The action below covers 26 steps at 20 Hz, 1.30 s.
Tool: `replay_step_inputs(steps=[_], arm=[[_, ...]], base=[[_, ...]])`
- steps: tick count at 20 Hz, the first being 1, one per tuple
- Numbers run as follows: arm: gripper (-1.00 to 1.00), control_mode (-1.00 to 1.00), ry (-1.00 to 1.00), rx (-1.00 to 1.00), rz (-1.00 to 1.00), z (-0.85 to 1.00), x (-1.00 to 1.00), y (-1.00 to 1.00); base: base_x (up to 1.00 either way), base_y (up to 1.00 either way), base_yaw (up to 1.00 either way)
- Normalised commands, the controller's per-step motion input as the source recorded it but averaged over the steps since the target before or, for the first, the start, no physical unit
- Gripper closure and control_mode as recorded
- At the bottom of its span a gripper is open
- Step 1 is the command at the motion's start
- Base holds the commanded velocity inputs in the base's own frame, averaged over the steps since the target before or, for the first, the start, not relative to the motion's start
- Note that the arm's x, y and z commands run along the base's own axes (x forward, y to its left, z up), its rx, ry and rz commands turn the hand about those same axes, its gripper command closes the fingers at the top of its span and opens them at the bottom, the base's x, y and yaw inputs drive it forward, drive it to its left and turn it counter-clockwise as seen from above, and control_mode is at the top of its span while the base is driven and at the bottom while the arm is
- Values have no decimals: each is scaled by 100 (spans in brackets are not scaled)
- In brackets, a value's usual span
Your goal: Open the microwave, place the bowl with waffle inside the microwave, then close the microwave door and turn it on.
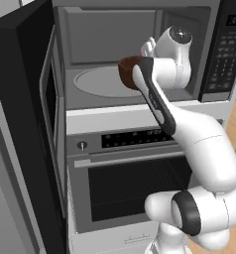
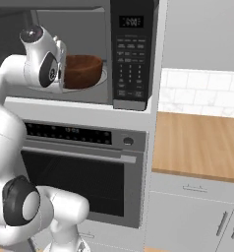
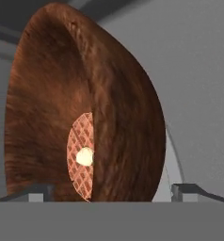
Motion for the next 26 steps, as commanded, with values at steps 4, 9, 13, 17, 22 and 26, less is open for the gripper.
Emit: replay_step_inputs(steps=[4, 9, 13, 17, 22, 26], arm=[[-100, -100, -7, 0, 3, 9, -91, 0], [-100, -100, 0, 0, 0, 11, -100, 0], [-100, -100, -1, -2, 0, 27, -82, 0], [-100, -100, -7, -12, 3, 4, -58, 0], [-100, -100, -12, -15, 10, 0, -30, 0], [-100, -100, -12, -19, 16, -6, -47, 0]], base=[[0, 0, 0], [0, 0, 0], [0, 0, 0], [0, 0, 0], [0, 0, 0], [0, 0, 0]])
